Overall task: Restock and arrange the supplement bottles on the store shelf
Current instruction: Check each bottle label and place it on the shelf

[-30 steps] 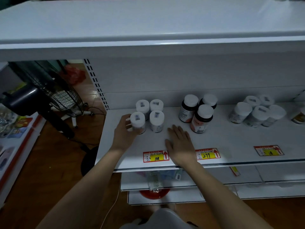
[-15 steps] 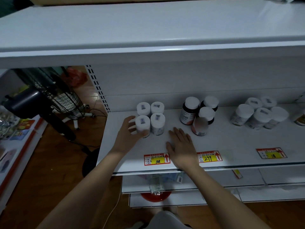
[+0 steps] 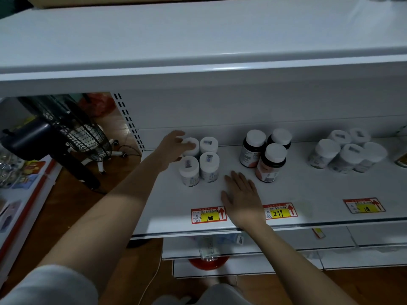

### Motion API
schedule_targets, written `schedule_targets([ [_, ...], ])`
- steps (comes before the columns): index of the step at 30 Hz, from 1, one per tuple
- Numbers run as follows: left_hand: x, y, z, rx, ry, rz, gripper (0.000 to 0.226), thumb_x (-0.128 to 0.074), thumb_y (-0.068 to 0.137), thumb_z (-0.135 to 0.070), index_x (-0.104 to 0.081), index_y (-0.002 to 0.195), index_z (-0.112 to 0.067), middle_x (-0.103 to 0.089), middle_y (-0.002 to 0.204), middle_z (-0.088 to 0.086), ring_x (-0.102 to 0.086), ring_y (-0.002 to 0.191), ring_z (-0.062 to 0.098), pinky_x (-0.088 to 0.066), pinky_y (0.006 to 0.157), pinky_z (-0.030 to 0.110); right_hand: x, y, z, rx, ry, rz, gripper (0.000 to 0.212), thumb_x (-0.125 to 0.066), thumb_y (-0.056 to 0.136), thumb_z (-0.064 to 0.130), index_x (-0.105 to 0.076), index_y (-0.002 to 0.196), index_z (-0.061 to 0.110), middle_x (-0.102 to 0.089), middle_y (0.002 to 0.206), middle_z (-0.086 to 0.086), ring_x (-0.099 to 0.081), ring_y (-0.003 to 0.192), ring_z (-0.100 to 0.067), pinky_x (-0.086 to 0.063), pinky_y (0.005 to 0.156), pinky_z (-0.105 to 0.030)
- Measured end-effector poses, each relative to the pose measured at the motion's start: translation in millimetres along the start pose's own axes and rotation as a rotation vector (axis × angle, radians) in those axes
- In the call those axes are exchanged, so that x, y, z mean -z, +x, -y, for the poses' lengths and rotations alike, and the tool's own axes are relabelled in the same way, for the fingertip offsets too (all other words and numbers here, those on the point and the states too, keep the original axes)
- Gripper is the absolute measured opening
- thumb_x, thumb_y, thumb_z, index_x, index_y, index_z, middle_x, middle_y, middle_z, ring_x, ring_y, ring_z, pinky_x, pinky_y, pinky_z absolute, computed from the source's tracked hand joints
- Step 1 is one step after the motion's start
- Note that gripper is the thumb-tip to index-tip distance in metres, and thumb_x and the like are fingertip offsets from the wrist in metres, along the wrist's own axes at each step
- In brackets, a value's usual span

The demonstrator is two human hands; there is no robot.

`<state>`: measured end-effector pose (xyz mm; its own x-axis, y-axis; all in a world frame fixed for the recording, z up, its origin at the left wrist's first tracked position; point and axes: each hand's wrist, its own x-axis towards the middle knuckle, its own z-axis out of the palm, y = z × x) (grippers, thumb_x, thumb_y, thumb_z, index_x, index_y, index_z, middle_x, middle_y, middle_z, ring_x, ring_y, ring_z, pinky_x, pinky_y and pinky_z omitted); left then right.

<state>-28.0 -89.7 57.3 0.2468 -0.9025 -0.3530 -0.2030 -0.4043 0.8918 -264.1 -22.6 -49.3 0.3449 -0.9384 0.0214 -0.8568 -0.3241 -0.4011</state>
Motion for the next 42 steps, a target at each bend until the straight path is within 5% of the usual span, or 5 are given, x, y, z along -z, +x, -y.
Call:
schedule_targets([
  [6,-5.9,9.7,-4.0,0.018,0.103,0.006,0.048,-0.080,0.083,-0.016,-0.060,0.127,-0.017,-0.060,0.116,0.006,-0.056,0.099,0.021,-0.044,0.062,0.024,0.4,-0.2,0.5,-0.007,0.008,0.006,0.057,-0.036,0.104,0.041,-0.024,0.156,0.024,-0.013,0.166,0.002,-0.005,0.153,-0.016,0.008,0.120,-0.029],
  [16,7.5,11.7,-2.4,-0.083,0.067,-0.230,0.064,-0.090,0.066,-0.031,-0.058,0.115,-0.007,-0.064,0.113,0.012,-0.064,0.103,0.030,-0.058,0.089,0.049,3.7,-1.2,1.9,-0.016,-0.026,0.042,0.057,-0.034,0.104,0.042,-0.021,0.157,0.024,-0.011,0.166,0.002,-0.004,0.154,-0.016,0.009,0.119,-0.029],
  [26,15.8,-46.3,-22.0,-0.405,-0.095,-0.288,0.026,-0.080,0.083,-0.024,-0.062,0.101,-0.020,-0.068,0.100,-0.001,-0.066,0.092,0.013,-0.058,0.078,0.031,26.9,10.2,22.4,-0.022,-0.179,0.178,0.050,-0.031,0.106,0.030,-0.027,0.152,0.010,-0.024,0.161,-0.012,-0.019,0.149,-0.026,-0.011,0.122,-0.037],
  [35,-24.6,-104.5,-13.9,-0.346,-0.180,0.040,0.023,-0.069,0.092,-0.025,-0.065,0.113,-0.017,-0.072,0.105,-0.005,-0.071,0.087,0.002,-0.059,0.070,0.022,94.6,-13.4,46.7,-0.226,1.155,-0.006,0.024,-0.054,0.100,0.018,-0.062,0.123,0.016,-0.067,0.117,0.003,-0.064,0.113,-0.016,-0.054,0.094,-0.029],
  [42,-48.1,-115.7,-13.5,-0.280,-0.175,0.173,0.026,-0.067,0.092,-0.032,-0.061,0.109,-0.013,-0.070,0.099,-0.001,-0.072,0.083,0.009,-0.062,0.071,0.032,104.1,-45.2,49.3,-0.213,1.294,0.012,0.040,-0.059,0.098,0.014,-0.052,0.137,0.015,-0.065,0.128,-0.008,-0.065,0.116,-0.019,-0.054,0.099,-0.033],
])
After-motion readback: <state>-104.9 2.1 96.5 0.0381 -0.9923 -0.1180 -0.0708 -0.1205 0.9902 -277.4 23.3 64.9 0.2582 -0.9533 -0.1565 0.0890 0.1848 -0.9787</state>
